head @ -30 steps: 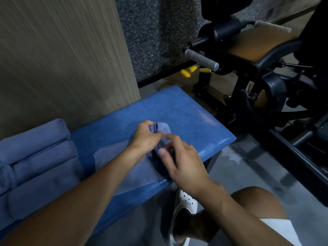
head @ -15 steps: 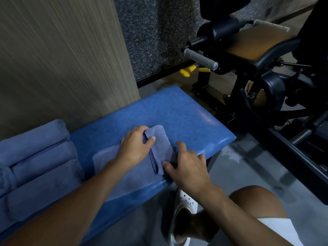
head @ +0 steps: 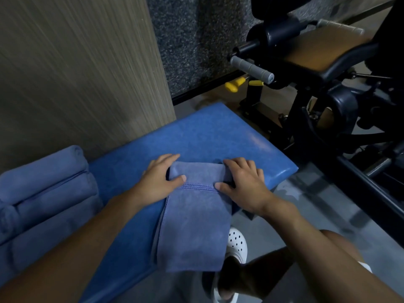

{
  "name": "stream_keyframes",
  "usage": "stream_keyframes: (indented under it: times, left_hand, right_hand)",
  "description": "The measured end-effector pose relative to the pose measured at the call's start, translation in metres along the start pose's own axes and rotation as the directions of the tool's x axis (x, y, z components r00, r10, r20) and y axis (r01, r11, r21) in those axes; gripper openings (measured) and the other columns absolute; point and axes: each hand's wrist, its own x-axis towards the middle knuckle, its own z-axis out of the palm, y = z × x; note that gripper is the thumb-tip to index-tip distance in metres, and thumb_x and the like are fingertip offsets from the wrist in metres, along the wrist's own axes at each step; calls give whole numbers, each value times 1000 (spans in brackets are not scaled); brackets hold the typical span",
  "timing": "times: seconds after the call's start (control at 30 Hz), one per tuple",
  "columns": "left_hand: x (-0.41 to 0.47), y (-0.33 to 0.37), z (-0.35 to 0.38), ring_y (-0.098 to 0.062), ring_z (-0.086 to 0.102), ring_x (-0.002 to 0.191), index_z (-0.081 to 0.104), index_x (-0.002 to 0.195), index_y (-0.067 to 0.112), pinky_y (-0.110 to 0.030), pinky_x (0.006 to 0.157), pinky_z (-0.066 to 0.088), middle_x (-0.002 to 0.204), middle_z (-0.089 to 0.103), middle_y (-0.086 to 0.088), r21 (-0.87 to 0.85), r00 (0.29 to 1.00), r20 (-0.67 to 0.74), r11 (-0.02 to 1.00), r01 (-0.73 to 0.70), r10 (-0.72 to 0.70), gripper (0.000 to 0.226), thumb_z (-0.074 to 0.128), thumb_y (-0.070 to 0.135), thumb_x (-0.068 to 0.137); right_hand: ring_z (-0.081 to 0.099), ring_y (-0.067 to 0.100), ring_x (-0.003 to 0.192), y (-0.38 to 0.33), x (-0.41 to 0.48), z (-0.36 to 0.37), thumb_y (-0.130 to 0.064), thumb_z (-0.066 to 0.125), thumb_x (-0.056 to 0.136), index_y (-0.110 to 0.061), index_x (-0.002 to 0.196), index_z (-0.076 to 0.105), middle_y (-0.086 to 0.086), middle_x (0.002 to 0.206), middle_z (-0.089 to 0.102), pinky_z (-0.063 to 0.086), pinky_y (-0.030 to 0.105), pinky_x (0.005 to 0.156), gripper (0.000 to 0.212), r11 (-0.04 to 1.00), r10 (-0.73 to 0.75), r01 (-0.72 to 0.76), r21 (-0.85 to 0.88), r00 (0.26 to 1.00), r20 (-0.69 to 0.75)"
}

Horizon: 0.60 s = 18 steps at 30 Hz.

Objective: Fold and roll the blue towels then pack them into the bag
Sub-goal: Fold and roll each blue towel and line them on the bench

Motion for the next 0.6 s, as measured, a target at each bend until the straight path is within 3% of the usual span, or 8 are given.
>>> stream_keyframes:
  times: [0.07, 0.17, 0.27, 0.33, 0.43, 0.5, 0.6]
  left_hand:
    - [5, -7, -5, -13, 30, 136, 44, 140, 35, -47, 117, 23, 135, 40, 22, 31, 998, 62, 999, 17, -19, 86, 54, 74, 63]
    - [11, -15, -13, -10, 42, 128, 45, 118, 56, -48, 112, 31, 126, 49, 22, 32, 993, 117, 999, -26, 22, 66, 57, 77, 57]
    - [16, -19, -17, -10, 48, 121, 51, 122, 47, -47, 110, 35, 120, 53, 19, 55, 983, 178, 997, -51, 41, 73, 59, 75, 54]
    - [17, -14, -18, -11, 52, 108, 58, 103, 44, -46, 103, 40, 107, 54, 15, 67, 982, 180, 996, -65, 52, 54, 61, 70, 55]
    - [21, -7, -16, -13, 60, 91, 61, 91, 31, -44, 88, 50, 96, 61, 5, -84, 994, 65, 993, -82, 87, 31, 81, 39, 70]
    - [23, -3, -13, -13, 61, 82, 59, 90, 25, -42, 80, 53, 90, 64, 3, -155, 991, -79, 981, -116, 105, 27, 81, 17, 77]
    - [23, 1, -12, -14, 60, 86, 54, 94, 27, -34, 76, 51, 92, 61, 8, -151, 967, -212, 973, -177, 143, 33, 77, 9, 79]
  right_hand:
    - [26, 21, 129, 2, 1, -2, -50, 58, 87, -27, 146, 29, -2, 136, 36, 20, 37, 106, 70, 1000, -2, 1, 21, 1000, 26]
    - [26, 20, 130, 4, 5, -7, -45, 63, 85, -28, 147, 27, -3, 133, 37, 19, 37, 106, 74, 999, 7, -10, 41, 996, 91]
    - [30, 19, 122, 8, 12, -11, -48, 68, 81, -29, 139, 38, -3, 124, 42, 22, 36, 101, 68, 1000, 11, -14, 16, 991, 134]
    - [33, 18, 115, 8, 17, -13, -48, 69, 79, -31, 125, 49, -4, 114, 45, 24, 35, 94, 52, 1000, 3, -4, 5, 988, 152]
    - [40, 19, 108, 7, 26, -12, -40, 70, 77, -31, 102, 52, -6, 104, 52, 26, 36, 89, 33, 998, 1, -5, 62, 998, 62]
    - [45, 19, 106, 3, 32, -11, -34, 69, 77, -29, 102, 51, -6, 105, 56, 28, 38, 88, 31, 998, -20, 25, 65, 997, -78]
    - [46, 18, 104, -2, 35, -10, -27, 69, 77, -26, 107, 50, -5, 107, 53, 28, 36, 85, 35, 994, -102, 107, 13, 969, -226]
